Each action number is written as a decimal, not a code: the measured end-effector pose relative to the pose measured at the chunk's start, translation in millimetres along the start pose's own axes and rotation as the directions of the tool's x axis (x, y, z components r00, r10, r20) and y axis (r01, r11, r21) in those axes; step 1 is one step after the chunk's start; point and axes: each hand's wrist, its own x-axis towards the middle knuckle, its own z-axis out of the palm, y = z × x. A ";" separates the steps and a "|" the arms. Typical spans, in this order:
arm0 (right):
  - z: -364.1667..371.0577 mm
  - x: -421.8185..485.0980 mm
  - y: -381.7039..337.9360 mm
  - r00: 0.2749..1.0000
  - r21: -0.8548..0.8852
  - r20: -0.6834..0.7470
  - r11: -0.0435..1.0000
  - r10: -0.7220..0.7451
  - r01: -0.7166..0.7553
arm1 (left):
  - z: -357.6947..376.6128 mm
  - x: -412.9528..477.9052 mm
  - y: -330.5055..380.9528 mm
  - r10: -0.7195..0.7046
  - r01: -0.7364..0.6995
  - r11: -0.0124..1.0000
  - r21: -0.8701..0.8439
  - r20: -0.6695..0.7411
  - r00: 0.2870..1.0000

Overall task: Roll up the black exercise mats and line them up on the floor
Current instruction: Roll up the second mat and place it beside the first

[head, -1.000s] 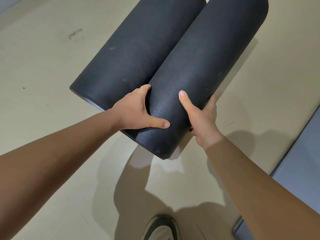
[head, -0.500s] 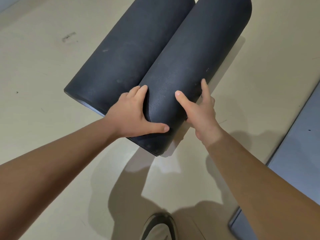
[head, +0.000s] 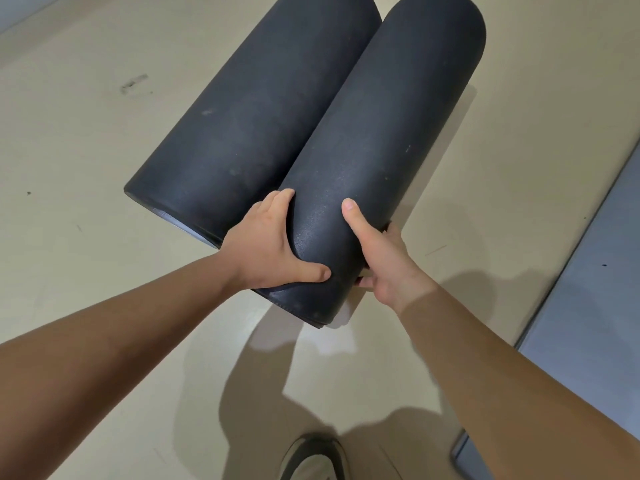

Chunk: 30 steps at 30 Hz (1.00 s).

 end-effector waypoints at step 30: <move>-37.9 -4.8 -14.6 0.977 -0.301 -0.078 0.938 -0.201 0.169 | -33.0 -25.7 22.3 0.275 -0.248 0.958 0.143 -0.220 0.936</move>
